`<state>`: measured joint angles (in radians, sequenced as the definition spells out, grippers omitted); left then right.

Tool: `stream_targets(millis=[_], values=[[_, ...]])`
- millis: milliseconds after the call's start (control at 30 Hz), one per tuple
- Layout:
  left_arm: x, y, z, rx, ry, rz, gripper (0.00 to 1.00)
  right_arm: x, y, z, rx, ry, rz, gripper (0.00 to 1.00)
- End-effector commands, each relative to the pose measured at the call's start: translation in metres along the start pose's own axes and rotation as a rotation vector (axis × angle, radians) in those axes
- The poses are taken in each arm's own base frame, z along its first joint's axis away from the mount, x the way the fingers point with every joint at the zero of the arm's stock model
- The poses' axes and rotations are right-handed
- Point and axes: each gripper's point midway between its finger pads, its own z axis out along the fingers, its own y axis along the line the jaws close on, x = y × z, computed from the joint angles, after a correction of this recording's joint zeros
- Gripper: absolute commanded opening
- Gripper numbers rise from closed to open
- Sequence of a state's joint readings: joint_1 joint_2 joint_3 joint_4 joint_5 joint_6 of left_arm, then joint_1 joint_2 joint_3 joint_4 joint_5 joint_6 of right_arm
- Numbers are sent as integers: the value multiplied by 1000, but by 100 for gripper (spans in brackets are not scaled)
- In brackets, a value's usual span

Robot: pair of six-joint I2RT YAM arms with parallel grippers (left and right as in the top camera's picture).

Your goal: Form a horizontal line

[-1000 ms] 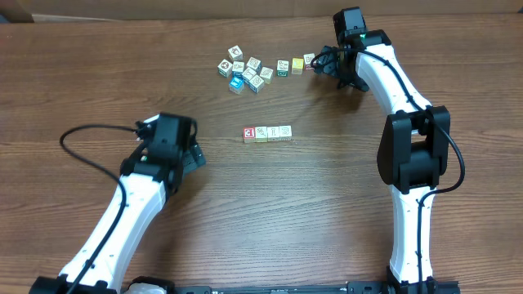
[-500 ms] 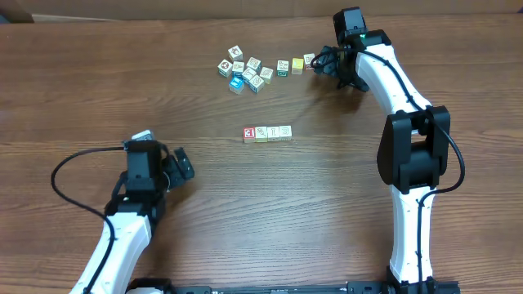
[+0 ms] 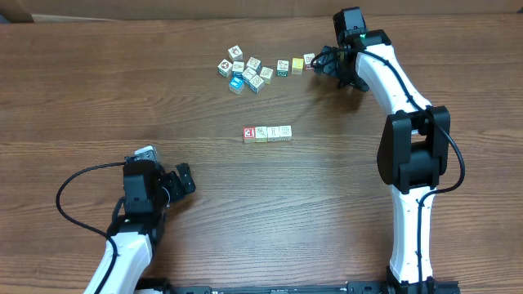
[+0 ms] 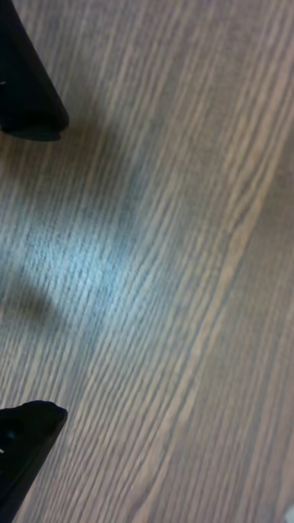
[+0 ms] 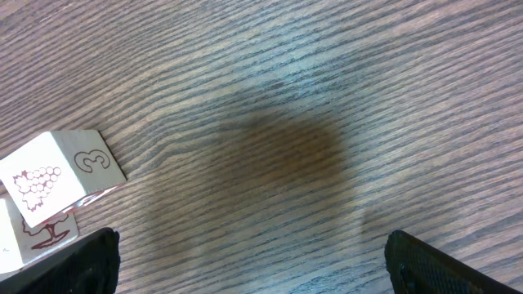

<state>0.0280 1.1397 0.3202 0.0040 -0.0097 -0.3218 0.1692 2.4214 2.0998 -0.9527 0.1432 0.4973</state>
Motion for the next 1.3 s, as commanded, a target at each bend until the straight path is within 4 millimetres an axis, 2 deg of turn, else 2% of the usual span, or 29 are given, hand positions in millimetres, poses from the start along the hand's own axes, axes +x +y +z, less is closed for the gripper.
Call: stream_targets(millis=[0, 200, 467, 767, 1100, 1267], values=[[-1, -2, -2, 29, -41, 63, 100, -5, -2, -5, 5, -19, 4, 100], [1, -2, -4, 58, -147, 103, 100, -5, -2, -5, 5, -19, 4, 100], [8, 6, -17, 81, -278, 57, 100, -5, -2, -5, 5, -19, 4, 100], [10, 13, -25, 53, -279, 36, 100, -5, -2, -5, 5, -19, 4, 100], [16, 24, -43, -11, -298, 36, 100, -5, -2, -5, 5, -19, 4, 100], [2, 11, -57, 39, -382, 141, 100, -5, -2, -5, 5, -19, 4, 100]])
